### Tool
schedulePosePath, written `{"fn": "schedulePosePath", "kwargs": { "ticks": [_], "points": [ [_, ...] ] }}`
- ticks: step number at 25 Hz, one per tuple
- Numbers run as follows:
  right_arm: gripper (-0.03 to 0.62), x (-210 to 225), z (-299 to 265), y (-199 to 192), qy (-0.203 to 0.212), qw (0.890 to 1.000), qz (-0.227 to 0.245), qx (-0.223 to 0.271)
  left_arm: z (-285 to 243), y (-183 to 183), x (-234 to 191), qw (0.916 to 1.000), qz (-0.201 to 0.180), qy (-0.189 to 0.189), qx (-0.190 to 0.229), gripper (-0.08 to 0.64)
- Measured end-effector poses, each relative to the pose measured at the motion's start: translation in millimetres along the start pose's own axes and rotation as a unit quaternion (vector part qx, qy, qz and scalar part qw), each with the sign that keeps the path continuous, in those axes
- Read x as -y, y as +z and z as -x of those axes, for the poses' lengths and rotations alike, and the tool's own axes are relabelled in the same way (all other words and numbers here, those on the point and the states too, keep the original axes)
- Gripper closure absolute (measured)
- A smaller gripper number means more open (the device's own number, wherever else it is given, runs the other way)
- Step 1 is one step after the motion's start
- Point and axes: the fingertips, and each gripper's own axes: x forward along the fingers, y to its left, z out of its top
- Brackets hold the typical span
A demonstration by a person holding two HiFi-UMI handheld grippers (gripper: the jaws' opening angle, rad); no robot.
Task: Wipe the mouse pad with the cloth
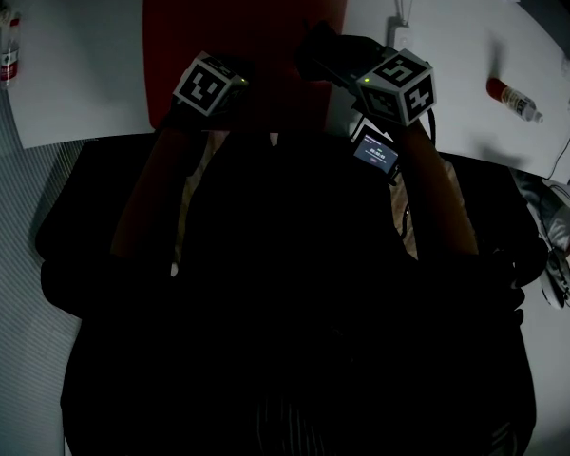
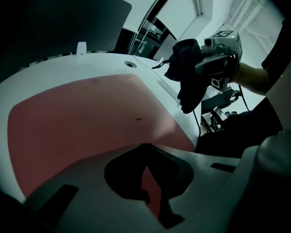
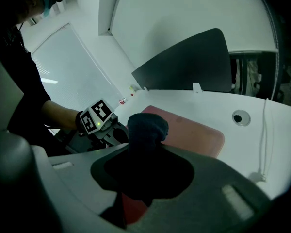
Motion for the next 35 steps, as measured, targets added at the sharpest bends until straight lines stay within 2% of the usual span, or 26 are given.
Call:
{"fn": "schedulePosePath", "kwargs": {
  "ticks": [3, 9, 12, 16, 21, 25, 28, 31, 35],
  "points": [
    [0.491, -1, -6, -4, 0.005, 1.0, 0.002, -0.007, -8, -4, -5, 1.0, 0.003, 0.004, -0.006, 0.56],
    [0.491, 3, -12, -6, 0.012, 1.0, 0.0, -0.017, -28, -34, -24, 0.9973, 0.04, 0.027, -0.055, 0.56],
    [0.491, 6, -14, -5, 0.014, 1.0, 0.002, -0.022, -31, -39, -25, 0.9969, 0.057, 0.02, -0.051, 0.56],
    [0.491, 10, -16, -8, 0.014, 1.0, 0.001, -0.028, -32, -35, -23, 0.9979, 0.04, 0.019, -0.048, 0.56],
    [0.491, 24, -21, -7, 0.013, 0.999, -0.002, -0.034, -33, -27, -22, 0.9985, 0.005, 0.038, -0.039, 0.56],
    [0.491, 39, -27, -8, 0.006, 0.999, 0.011, -0.052, -33, -27, -20, 0.9974, -0.01, 0.05, -0.05, 0.56],
    [0.491, 57, -32, -9, -0.016, 0.996, 0.047, -0.08, -34, -24, -16, 0.9963, -0.032, 0.057, -0.056, 0.56],
    [0.491, 81, -41, -5, -0.052, 0.987, 0.108, -0.103, -35, -23, -15, 0.9956, -0.04, 0.064, -0.056, 0.56],
    [0.491, 108, -67, -27, -0.085, 0.962, 0.193, -0.175, -35, -24, -16, 0.9954, -0.039, 0.07, -0.053, 0.56]
  ]
}}
